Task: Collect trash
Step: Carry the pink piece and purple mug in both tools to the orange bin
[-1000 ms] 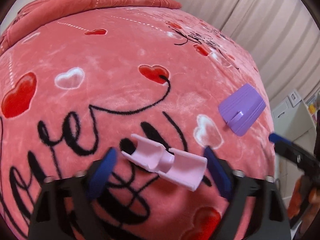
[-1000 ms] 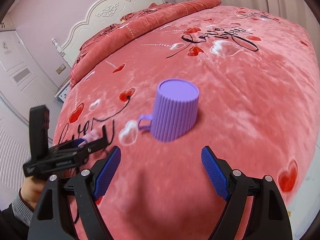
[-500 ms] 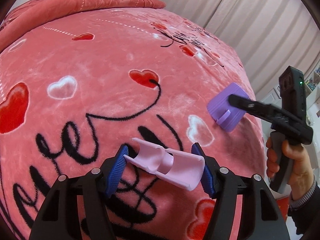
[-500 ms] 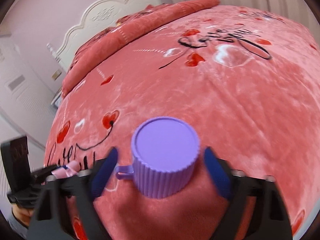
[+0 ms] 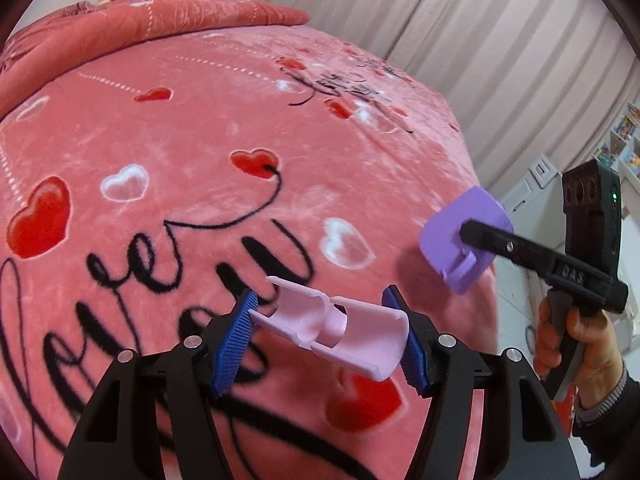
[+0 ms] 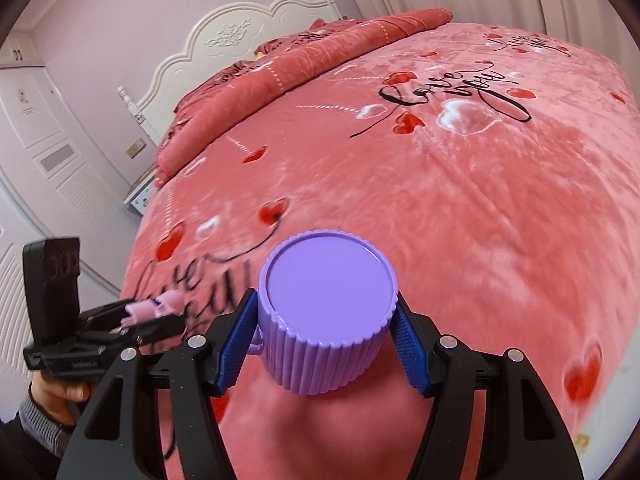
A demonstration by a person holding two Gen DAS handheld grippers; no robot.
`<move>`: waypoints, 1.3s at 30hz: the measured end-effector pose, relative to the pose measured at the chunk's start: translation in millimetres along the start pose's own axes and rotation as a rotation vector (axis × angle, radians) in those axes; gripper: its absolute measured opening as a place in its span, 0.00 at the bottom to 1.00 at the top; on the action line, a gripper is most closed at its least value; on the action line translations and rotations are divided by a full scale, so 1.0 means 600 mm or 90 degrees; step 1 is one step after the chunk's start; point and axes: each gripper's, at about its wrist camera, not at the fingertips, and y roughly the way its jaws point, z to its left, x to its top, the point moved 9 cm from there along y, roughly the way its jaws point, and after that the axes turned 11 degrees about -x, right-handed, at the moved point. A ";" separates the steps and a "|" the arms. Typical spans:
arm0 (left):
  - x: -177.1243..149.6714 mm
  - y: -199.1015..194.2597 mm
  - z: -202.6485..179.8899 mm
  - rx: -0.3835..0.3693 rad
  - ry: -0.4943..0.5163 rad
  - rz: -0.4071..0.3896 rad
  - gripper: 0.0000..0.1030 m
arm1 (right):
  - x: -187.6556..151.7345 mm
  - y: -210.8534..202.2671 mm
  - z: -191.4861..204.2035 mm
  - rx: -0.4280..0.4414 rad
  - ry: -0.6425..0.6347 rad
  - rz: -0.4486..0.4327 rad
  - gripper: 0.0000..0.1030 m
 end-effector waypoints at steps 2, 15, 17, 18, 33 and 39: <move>-0.012 -0.017 -0.018 -0.001 0.010 0.000 0.64 | -0.021 -0.033 0.011 0.003 -0.003 -0.005 0.62; -0.130 -0.130 -0.130 -0.002 0.054 0.006 0.64 | -0.179 -0.223 0.078 0.017 -0.009 -0.014 0.62; -0.148 -0.143 -0.151 -0.004 0.063 0.005 0.64 | -0.202 -0.246 0.085 0.021 -0.004 -0.017 0.62; -0.157 -0.150 -0.162 -0.007 0.067 0.004 0.64 | -0.215 -0.260 0.088 0.024 0.000 -0.019 0.62; -0.208 -0.128 -0.324 -0.056 0.164 0.031 0.64 | -0.310 -0.431 -0.018 -0.033 0.078 -0.091 0.62; -0.210 -0.060 -0.439 -0.111 0.252 0.074 0.64 | -0.356 -0.510 -0.137 -0.102 0.151 -0.123 0.62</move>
